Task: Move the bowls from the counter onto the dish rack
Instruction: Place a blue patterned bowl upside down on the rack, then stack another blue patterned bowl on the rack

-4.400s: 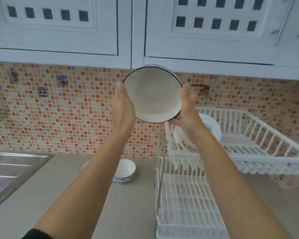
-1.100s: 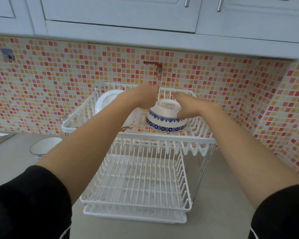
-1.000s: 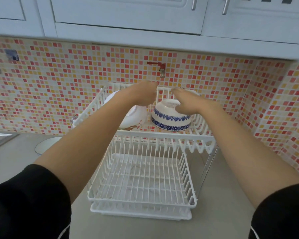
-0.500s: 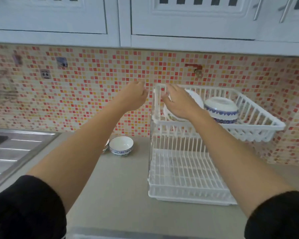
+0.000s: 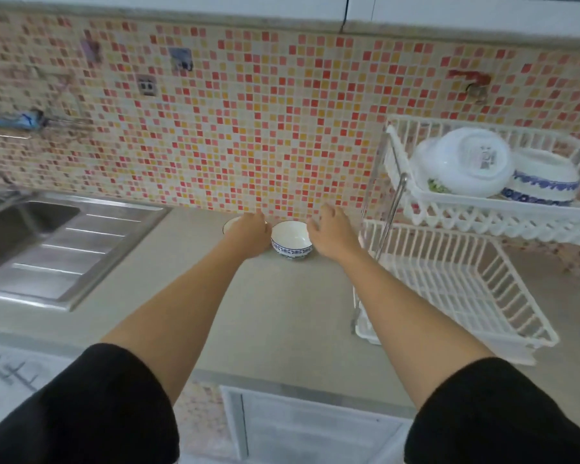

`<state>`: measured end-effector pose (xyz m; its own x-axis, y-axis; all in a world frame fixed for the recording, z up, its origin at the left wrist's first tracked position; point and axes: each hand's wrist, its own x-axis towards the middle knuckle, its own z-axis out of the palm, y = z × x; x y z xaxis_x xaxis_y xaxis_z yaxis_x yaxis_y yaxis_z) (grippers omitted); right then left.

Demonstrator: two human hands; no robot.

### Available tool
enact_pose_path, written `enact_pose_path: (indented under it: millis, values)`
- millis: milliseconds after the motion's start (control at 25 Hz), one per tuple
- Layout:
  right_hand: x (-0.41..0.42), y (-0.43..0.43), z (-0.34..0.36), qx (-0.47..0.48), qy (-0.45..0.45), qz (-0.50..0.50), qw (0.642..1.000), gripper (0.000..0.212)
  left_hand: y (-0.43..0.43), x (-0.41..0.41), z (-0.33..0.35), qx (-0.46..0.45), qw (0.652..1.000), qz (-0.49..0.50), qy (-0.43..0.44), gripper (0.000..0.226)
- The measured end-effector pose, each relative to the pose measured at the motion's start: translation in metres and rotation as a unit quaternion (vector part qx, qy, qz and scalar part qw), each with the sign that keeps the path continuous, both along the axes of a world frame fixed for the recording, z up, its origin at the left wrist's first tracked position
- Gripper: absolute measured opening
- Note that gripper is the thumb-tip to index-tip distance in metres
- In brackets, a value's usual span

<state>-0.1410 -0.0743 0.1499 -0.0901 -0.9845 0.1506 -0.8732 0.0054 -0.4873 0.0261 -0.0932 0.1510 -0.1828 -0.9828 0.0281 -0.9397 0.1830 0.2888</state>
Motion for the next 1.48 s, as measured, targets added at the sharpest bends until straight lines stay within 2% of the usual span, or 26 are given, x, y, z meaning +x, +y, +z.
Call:
enact_pose_path:
  millis: [80,240,440,600,960,1120,1280,1400,1480]
  values:
    - [-0.001,-0.009,-0.029,0.044,-0.017,-0.022,0.999,0.062,-0.007,0.005,-0.030,0.018,1.000,0.016,0.005,0.043]
    - [-0.009,-0.045,-0.078,0.090,-0.059,-0.081,0.991,0.056,-0.040,0.006,-0.083,0.060,0.996,0.046,0.042,0.036]
    - [-0.021,-0.109,-0.113,0.128,-0.079,-0.147,0.978,0.066,-0.099,-0.007,-0.120,0.097,0.991,0.062,0.066,0.037]
    - [-0.024,-0.156,-0.145,0.144,-0.125,-0.177,0.966,0.064,-0.152,-0.026,-0.144,0.121,0.985,0.065,0.107,0.034]
    - [-0.019,-0.221,-0.202,0.223,-0.258,-0.198,0.919,0.051,-0.205,-0.059,-0.188,0.202,0.936,0.149,0.247,0.051]
    - [-0.019,-0.228,-0.210,0.233,-0.277,-0.181,0.914,0.037,-0.208,-0.066,-0.188,0.209,0.923,0.175,0.271,0.050]
    - [-0.019,-0.203,-0.207,0.216,-0.277,-0.173,0.920,0.023,-0.199,-0.066,-0.181,0.217,0.921,0.186,0.265,0.041]
    - [-0.016,-0.176,-0.211,0.197,-0.334,-0.168,0.906,0.036,-0.183,-0.063,-0.175,0.212,0.920,0.188,0.272,0.035]
    - [-0.013,-0.157,-0.209,0.178,-0.360,-0.155,0.903,0.038,-0.166,-0.058,-0.167,0.199,0.916,0.196,0.287,0.029]
